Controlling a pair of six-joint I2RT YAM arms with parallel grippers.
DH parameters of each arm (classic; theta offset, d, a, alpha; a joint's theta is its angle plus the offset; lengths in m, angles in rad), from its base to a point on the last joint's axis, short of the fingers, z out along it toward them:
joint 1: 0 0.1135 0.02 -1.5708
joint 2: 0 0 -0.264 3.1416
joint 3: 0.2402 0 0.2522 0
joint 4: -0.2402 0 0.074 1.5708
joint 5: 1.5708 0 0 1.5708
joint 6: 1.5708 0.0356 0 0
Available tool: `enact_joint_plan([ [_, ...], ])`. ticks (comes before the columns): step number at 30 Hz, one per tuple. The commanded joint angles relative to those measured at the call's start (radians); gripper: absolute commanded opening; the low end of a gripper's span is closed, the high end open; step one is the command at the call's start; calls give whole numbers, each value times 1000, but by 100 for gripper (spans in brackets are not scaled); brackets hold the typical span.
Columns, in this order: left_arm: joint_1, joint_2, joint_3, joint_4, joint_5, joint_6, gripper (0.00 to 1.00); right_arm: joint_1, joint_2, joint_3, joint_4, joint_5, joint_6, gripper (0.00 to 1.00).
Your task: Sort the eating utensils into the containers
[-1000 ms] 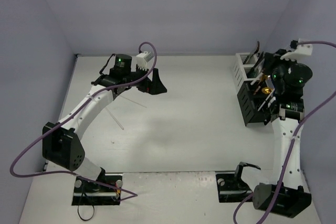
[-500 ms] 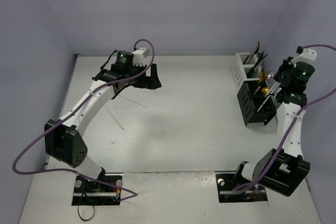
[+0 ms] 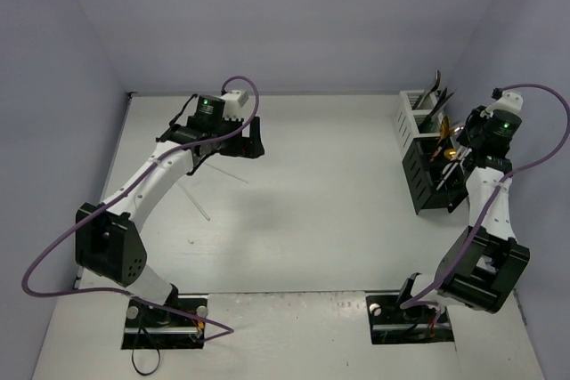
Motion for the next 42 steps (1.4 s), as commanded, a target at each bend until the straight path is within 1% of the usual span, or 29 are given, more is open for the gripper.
enact_joint_plan([
  [1, 33, -42, 43, 25, 1, 52, 87, -3, 8, -23, 116, -6, -13, 0],
  [5, 51, -26, 61, -7, -1, 57, 87, -5, 3, -52, 112, -5, 13, 0],
  [9, 66, -2, 82, -43, 1, 55, 87, -3, -9, -93, 107, -18, 4, 1],
  [11, 67, 6, 86, -47, -3, 58, 87, -5, -17, -104, 101, -17, -2, 10],
  [13, 72, 6, 85, -48, -10, 74, 87, -5, -26, -106, 93, -17, -8, 26],
  [15, 72, 6, 88, -53, -41, 92, 87, -5, -33, -100, 80, -23, -5, 36],
  [17, 79, 16, 99, -89, -106, 123, 87, -5, -52, -87, 68, -39, 8, 48],
  [19, 89, 39, 124, -126, -178, 135, 87, -5, -71, -58, 55, -54, 24, 49],
  [23, 122, 69, 137, -203, -337, 81, 87, 1, -123, -12, 34, -85, 38, 50],
  [26, 133, 73, 115, -220, -417, 52, 87, 11, -160, 26, 31, -101, 38, 51],
  [30, 134, 86, 87, -223, -486, 35, 86, 40, -197, 62, 31, -130, 14, 51],
  [31, 136, 97, 86, -228, -505, 29, 86, 50, -207, 67, 31, -134, 0, 51],
  [32, 147, 104, 85, -243, -534, 11, 83, 61, -215, 70, 31, -135, -12, 51],
  [36, 215, 123, 43, -288, -535, -41, 77, 127, -259, 62, 28, -144, -58, 51],
  [37, 235, 128, 33, -302, -534, -63, 76, 129, -261, 60, 28, -147, -59, 51],
  [39, 282, 144, 7, -353, -512, -134, 70, 156, -280, 53, 29, -151, -88, 51],
  [42, 349, 153, -51, -346, -471, -178, 67, 172, -292, 43, 30, -154, -94, 51],
])
